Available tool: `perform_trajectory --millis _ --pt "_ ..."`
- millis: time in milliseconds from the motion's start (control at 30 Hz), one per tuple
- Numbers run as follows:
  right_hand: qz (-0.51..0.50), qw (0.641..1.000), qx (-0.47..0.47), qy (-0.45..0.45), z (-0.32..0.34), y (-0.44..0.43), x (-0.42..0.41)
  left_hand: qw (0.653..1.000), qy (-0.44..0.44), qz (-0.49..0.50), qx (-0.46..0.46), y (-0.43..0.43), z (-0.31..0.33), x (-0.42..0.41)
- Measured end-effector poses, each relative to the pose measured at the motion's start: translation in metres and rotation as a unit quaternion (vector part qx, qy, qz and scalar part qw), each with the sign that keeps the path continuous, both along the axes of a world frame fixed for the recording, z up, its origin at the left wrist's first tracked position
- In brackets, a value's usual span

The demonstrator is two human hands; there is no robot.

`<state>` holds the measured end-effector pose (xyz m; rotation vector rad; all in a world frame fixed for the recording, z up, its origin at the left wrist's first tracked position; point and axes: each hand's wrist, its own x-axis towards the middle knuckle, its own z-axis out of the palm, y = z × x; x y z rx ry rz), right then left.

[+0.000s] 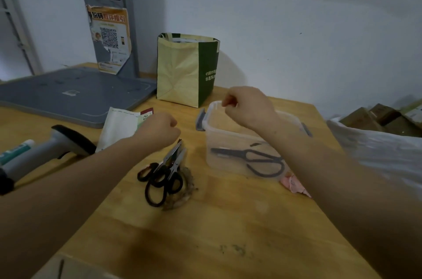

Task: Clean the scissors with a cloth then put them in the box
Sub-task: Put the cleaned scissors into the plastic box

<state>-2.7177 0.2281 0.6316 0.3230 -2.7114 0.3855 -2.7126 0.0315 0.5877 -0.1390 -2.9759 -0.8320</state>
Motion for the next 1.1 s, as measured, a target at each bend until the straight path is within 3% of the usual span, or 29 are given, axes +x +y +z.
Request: perform_trajectory --millis 100,233,367,600,700,733,800,867,900,933,1033,1100 --pt "0.104 0.991 -0.022 -0.080 -0.011 -0.035 0.036 0.995 -0.085 0.014 -0.052 -0.010 -0.012 0.009" --pt "0.073 0.958 -0.024 -0.278 -0.050 -0.057 0.042 0.972 -0.192 -0.016 -0.134 -0.012 -0.032 0.016" --pt "0.031 0.937 -0.035 -0.345 -0.079 -0.071 0.036 0.968 -0.121 -0.042 -0.215 -0.012 -0.043 0.026" --pt "-0.002 0.926 -0.114 -0.360 -0.086 -0.082 0.036 0.991 -0.109 -0.034 -0.069 -0.014 -0.050 0.030" --pt "-0.018 0.917 -0.209 -0.339 -0.087 -0.084 0.038 0.984 -0.121 0.010 0.129 -0.020 -0.044 0.031" --pt "-0.024 0.899 -0.273 -0.342 -0.087 -0.086 0.039 0.971 -0.125 0.028 0.203 -0.024 -0.040 0.032" --pt "-0.026 0.825 -0.421 -0.375 -0.083 -0.091 0.043 0.943 -0.123 0.035 0.306 -0.031 -0.034 0.034" --pt "0.005 0.745 -0.536 -0.396 -0.076 -0.098 0.048 0.929 -0.118 0.005 0.350 -0.035 -0.027 0.039" --pt "0.020 0.729 -0.565 -0.386 -0.072 -0.101 0.050 0.926 -0.109 -0.001 0.361 -0.036 -0.024 0.040" --pt "0.028 0.736 -0.571 -0.364 -0.067 -0.102 0.050 0.924 -0.094 0.004 0.371 -0.038 -0.021 0.039" --pt "0.036 0.817 -0.496 -0.291 -0.046 -0.095 0.047 0.921 -0.035 0.040 0.385 -0.036 -0.005 0.037" --pt "0.044 0.851 -0.461 -0.248 -0.025 -0.077 0.043 0.916 0.003 0.023 0.399 -0.027 0.003 0.038"
